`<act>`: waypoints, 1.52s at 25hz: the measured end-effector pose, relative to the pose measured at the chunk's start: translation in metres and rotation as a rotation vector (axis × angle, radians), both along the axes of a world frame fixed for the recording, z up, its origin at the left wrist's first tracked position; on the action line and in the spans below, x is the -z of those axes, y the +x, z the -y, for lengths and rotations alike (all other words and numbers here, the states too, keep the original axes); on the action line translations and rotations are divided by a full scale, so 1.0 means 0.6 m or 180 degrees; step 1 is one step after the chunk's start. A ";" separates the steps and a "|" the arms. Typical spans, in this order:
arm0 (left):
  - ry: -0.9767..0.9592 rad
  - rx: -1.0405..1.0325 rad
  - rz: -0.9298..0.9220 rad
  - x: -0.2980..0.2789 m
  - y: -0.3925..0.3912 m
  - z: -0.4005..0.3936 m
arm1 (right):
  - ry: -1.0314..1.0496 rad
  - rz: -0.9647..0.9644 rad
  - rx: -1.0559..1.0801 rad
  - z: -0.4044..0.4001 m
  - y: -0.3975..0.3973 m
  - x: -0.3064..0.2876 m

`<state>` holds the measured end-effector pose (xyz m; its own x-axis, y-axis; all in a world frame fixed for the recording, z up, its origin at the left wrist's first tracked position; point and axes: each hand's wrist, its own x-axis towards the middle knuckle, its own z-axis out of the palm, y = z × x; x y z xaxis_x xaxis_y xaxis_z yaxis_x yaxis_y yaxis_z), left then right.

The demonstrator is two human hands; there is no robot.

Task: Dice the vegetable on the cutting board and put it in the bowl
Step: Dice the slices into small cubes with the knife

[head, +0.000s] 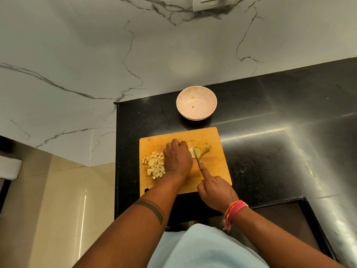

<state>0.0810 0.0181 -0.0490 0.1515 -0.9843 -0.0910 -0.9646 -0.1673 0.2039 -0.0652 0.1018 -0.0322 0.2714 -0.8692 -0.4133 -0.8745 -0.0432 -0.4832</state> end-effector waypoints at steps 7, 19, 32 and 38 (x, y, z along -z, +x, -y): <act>0.0453 -0.0255 -0.0680 0.012 -0.018 0.006 | 0.0215 0.0274 0.0145 0.003 -0.020 0.000; 0.0124 -0.0429 -0.1414 0.025 0.009 -0.014 | 0.0286 0.0386 0.0220 -0.006 -0.009 -0.005; 0.0375 0.0194 -0.0882 0.015 0.004 -0.001 | 0.0131 0.0342 0.0316 0.019 -0.022 -0.021; 0.0381 0.0360 -0.0684 0.021 0.007 -0.002 | 0.0124 0.0333 0.0321 0.017 -0.019 -0.020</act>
